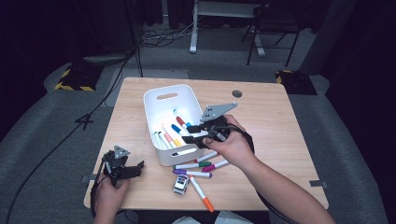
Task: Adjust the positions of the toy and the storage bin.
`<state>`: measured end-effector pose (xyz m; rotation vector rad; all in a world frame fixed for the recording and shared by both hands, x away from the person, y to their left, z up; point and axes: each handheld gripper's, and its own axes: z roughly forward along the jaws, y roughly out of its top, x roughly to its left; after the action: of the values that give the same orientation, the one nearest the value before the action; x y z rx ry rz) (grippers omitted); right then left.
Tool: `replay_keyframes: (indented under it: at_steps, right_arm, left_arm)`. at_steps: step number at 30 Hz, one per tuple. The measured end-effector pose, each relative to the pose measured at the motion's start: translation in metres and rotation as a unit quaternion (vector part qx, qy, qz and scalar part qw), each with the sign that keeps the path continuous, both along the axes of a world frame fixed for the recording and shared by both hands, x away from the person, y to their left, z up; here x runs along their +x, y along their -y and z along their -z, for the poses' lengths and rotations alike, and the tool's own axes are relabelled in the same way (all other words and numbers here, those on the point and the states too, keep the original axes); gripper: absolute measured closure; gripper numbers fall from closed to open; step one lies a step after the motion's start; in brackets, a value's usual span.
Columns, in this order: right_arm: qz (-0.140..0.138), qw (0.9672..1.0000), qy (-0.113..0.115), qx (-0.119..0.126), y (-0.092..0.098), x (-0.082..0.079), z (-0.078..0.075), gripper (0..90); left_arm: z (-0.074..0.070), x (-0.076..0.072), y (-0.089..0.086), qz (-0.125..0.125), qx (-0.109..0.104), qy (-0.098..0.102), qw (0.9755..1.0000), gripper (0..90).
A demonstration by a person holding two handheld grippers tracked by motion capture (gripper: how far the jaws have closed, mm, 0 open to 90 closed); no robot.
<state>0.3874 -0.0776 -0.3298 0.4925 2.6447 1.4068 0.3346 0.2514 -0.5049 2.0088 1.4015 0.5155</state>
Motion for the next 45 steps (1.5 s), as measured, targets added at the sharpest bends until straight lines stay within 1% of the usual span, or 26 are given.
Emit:
replay_keyframes:
  at_steps: [2, 4, 8, 9, 11, 12, 14, 17, 18, 21, 22, 24, 25, 26, 27, 28, 31, 32, 34, 35, 37, 39, 41, 43, 45]
  right_arm:
    - [-0.008, 1.0, -0.002, 0.005, 0.004, -0.01, -0.002, 60.0]
    - [-0.024, 0.9997, -0.002, 0.007, 0.007, -0.019, -0.002, 59.8]
    - [-0.045, 0.999, 0.005, 0.001, 0.014, -0.037, 0.004, 60.5]
    - [-0.05, 0.9987, 0.004, -0.002, 0.016, -0.041, 0.007, 61.8]
    - [-0.056, 0.9984, -0.003, -0.005, 0.018, -0.046, 0.011, 62.5]
    - [-0.061, 0.998, -0.015, -0.01, 0.019, -0.049, 0.017, 63.4]
    - [-0.062, 0.9977, -0.022, -0.018, 0.021, -0.052, 0.026, 62.9]
    - [-0.061, 0.9971, -0.04, -0.022, 0.023, -0.055, 0.04, 62.5]
    - [-0.06, 0.9968, -0.047, -0.024, 0.023, -0.056, 0.048, 62.5]
    - [-0.055, 0.9964, -0.052, -0.037, 0.024, -0.057, 0.064, 62.5]
    - [-0.051, 0.9961, -0.058, -0.041, 0.024, -0.058, 0.072, 62.5]
    - [-0.048, 0.9957, -0.06, -0.051, 0.024, -0.058, 0.084, 62.3]
    - [-0.045, 0.995, -0.067, -0.059, 0.023, -0.058, 0.091, 62.2]
    - [-0.048, 0.9948, -0.065, -0.062, 0.024, -0.057, 0.094, 61.9]
    - [-0.047, 0.9944, -0.071, -0.063, 0.023, -0.057, 0.099, 61.8]
    - [-0.045, 0.9935, -0.077, -0.07, 0.023, -0.057, 0.105, 61.5]
    - [-0.042, 0.9924, -0.085, -0.079, 0.022, -0.059, 0.119, 60.7]
    - [-0.043, 0.9919, -0.081, -0.089, 0.022, -0.059, 0.123, 60.7]
    - [-0.042, 0.9908, -0.087, -0.095, 0.022, -0.061, 0.132, 60.6]
    - [-0.042, 0.9901, -0.081, -0.106, 0.022, -0.062, 0.136, 60.7]
    - [-0.042, 0.9896, -0.072, -0.117, 0.022, -0.064, 0.143, 60.6]
    - [-0.041, 0.989, -0.072, -0.122, 0.023, -0.066, 0.15, 61.3]
    - [-0.039, 0.9886, -0.063, -0.131, 0.024, -0.066, 0.154, 61.8]
    - [-0.035, 0.9883, -0.066, -0.133, 0.026, -0.067, 0.156, 62.3]
    - [-0.032, 0.9881, -0.06, -0.138, 0.029, -0.066, 0.156, 64.8]
  left_arm:
    - [0.0, 0.0, 0.0, 0.0, 0.0, 0.0, 1.0, 14.1]
    - [0.0, 0.0, 0.0, 0.0, 0.0, 0.0, 1.0, 14.1]
    - [0.0, 0.0, 0.0, 0.0, 0.0, 0.0, 1.0, 14.1]
    - [0.0, 0.0, 0.0, 0.0, 0.0, 0.0, 1.0, 14.1]
    - [0.0, 0.0, 0.0, 0.0, 0.0, 0.0, 1.0, 14.0]
    - [0.0, 0.0, 0.0, 0.0, 0.0, 0.0, 1.0, 14.1]
    - [0.0, 0.0, 0.0, 0.0, 0.0, 0.0, 1.0, 14.0]
    - [0.0, 0.0, 0.0, 0.0, 0.0, 0.0, 1.0, 14.1]
    - [0.0, 0.0, 0.0, 0.0, 0.0, 0.0, 1.0, 14.1]
    - [0.0, 0.0, 0.0, 0.0, 0.0, 0.0, 1.0, 14.1]
    - [0.0, 0.0, 0.0, 0.0, 0.0, 0.0, 1.0, 14.1]
    - [0.0, 0.0, 0.0, 0.0, 0.0, 0.0, 1.0, 14.1]
    - [0.0, 0.0, 0.0, 0.0, 0.0, 0.0, 1.0, 14.1]
    - [0.0, 0.0, 0.0, 0.0, 0.0, 0.0, 1.0, 14.1]
    - [0.0, 0.0, 0.0, 0.0, 0.0, 0.0, 1.0, 14.1]
    - [0.0, 0.0, 0.0, 0.0, 0.0, 0.0, 1.0, 14.1]
    - [0.0, 0.0, 0.0, 0.0, 0.0, 0.0, 1.0, 14.0]
    - [0.0, 0.0, 0.0, 0.0, 0.0, 0.0, 1.0, 14.1]
    - [0.0, 0.0, 0.0, 0.0, 0.0, 0.0, 1.0, 14.0]
    - [0.0, 0.0, 0.0, 0.0, 0.0, 0.0, 1.0, 14.1]
    - [0.0, 0.0, 0.0, 0.0, 0.0, 0.0, 1.0, 14.1]
    - [0.0, 0.0, 0.0, 0.0, 0.0, 0.0, 1.0, 14.1]
    - [0.0, 0.0, 0.0, 0.0, 0.0, 0.0, 1.0, 14.0]
    - [0.0, 0.0, 0.0, 0.0, 0.0, 0.0, 1.0, 14.1]
    - [0.0, 0.0, 0.0, 0.0, 0.0, 0.0, 1.0, 14.1]
